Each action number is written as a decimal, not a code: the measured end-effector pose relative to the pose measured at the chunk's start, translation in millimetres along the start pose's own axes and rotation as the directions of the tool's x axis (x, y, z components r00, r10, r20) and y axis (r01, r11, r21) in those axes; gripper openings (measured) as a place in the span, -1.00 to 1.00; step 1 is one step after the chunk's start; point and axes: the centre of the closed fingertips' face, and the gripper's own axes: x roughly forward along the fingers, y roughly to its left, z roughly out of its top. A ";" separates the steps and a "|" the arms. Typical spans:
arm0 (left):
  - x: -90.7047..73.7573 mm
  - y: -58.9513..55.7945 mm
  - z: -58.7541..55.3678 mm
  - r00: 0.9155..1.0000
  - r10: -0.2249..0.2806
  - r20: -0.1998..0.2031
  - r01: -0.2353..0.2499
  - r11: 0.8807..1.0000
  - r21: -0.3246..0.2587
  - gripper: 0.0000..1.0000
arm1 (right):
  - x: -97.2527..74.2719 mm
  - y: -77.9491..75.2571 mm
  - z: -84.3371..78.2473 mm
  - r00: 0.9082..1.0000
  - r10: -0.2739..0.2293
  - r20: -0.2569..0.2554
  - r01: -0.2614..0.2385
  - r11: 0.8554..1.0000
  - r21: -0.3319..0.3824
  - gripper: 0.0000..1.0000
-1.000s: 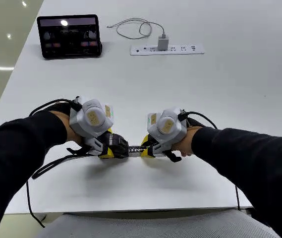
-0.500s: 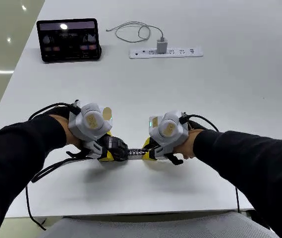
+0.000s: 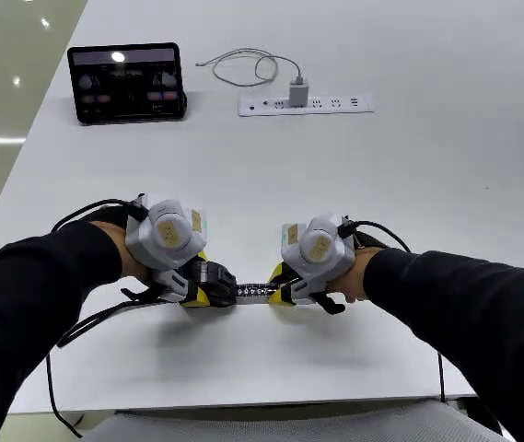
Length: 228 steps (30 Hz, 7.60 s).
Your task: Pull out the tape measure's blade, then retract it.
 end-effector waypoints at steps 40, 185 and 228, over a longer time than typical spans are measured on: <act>-1.6 -2.6 2.6 1.000 0.004 0.002 -0.004 1.000 -0.007 -0.37 | -10.5 -1.8 -15.4 1.000 -0.016 -0.014 0.016 1.000 0.015 -0.81; -0.1 -0.6 3.2 0.999 0.041 0.003 -0.041 0.998 -0.041 -0.37 | -57.3 -8.0 -72.0 0.999 -0.040 -0.020 0.041 0.997 0.062 -0.81; 0.0 -0.5 3.3 0.999 0.045 0.011 -0.045 0.998 -0.048 -0.37 | -70.6 -9.5 -90.0 0.998 -0.050 -0.041 0.054 0.995 0.084 -0.81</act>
